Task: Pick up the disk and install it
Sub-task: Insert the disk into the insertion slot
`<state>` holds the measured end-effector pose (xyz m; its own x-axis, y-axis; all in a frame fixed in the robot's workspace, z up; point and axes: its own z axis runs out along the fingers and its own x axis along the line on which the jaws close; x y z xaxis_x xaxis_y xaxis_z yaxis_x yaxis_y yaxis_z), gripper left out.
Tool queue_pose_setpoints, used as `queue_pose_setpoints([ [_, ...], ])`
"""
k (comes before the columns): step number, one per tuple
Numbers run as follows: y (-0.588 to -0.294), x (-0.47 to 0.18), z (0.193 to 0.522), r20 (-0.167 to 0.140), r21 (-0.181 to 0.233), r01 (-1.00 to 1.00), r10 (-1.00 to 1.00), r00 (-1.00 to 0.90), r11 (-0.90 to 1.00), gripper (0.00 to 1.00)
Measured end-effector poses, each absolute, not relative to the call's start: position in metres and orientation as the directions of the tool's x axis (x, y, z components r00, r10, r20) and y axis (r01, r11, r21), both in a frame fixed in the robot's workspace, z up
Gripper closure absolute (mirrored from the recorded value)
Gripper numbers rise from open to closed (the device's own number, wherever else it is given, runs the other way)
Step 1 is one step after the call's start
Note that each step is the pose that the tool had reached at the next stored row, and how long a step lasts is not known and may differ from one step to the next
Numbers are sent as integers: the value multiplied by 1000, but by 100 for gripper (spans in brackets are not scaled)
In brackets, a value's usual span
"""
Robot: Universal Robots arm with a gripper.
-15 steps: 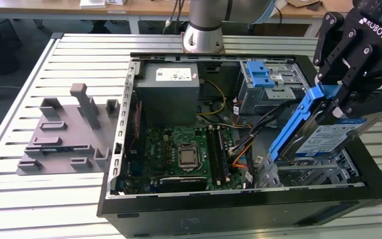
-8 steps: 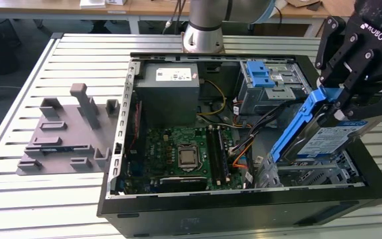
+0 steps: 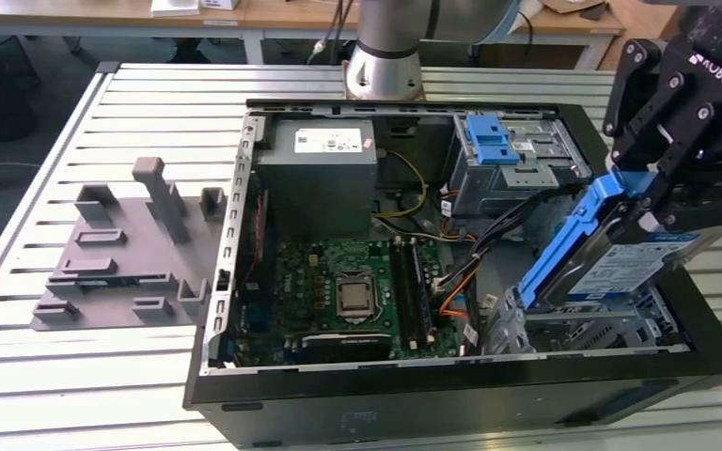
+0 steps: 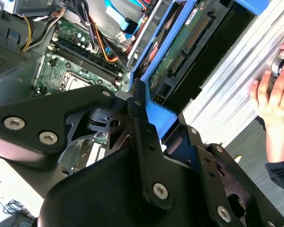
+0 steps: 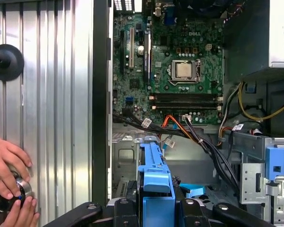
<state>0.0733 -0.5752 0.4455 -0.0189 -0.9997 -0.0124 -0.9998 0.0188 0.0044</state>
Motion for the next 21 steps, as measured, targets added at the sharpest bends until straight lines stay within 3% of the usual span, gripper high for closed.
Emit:
queue_pose_setpoints([
  [21, -575, 75, 438, -13, 4, -1000, -1000, -20, 20, 64],
])
